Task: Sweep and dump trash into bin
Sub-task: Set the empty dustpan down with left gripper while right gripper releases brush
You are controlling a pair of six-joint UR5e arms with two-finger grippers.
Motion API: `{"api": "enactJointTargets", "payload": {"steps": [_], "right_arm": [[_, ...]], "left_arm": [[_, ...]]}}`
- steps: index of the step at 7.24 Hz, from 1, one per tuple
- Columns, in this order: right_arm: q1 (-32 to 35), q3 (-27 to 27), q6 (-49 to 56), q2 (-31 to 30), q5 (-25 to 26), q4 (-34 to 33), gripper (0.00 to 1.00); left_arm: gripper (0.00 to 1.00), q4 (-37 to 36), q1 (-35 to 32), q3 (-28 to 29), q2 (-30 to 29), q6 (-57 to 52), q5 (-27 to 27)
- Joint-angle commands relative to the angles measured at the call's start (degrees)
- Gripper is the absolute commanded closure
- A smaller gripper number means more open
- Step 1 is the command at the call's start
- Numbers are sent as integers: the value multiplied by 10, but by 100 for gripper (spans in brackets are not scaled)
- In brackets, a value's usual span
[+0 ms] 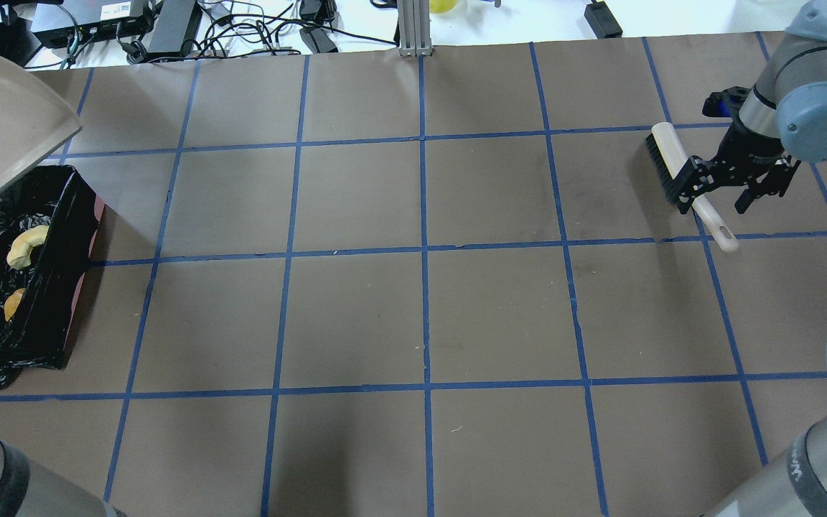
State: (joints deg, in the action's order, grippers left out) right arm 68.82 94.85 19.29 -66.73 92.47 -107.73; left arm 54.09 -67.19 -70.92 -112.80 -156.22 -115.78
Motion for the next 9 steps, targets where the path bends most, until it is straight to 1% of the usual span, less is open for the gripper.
{"api": "enactJointTargets", "payload": {"steps": [1, 2, 3, 4, 5, 6, 7, 8, 9], "right_arm": [[1, -19, 0, -66, 43, 14, 0], [4, -25, 0, -99, 73, 42, 0], [7, -29, -22, -124, 71, 58, 0], [19, -29, -75, -142, 47, 62, 0], [57, -34, -79, -167, 33, 62, 0], [102, -40, -80, -188, 33, 67, 0], [130, -41, -86, -189, 26, 74, 0], [134, -41, -94, -198, 26, 75, 0], [134, -41, -95, -201, 28, 83, 0]], "left_arm": [[100, -1, -49, -9, -23, 16, 53], [100, 1, -51, -20, -39, 57, 93], [100, 1, -63, -39, -52, 111, 148], [100, 2, -74, -40, -61, 163, 159], [100, 7, -79, -40, -67, 200, 183], [100, 35, -79, -42, -75, 293, 206], [100, 95, -80, -40, -88, 387, 210], [100, 115, -83, -39, -99, 472, 235], [100, 123, -99, -40, -108, 525, 258]]}}
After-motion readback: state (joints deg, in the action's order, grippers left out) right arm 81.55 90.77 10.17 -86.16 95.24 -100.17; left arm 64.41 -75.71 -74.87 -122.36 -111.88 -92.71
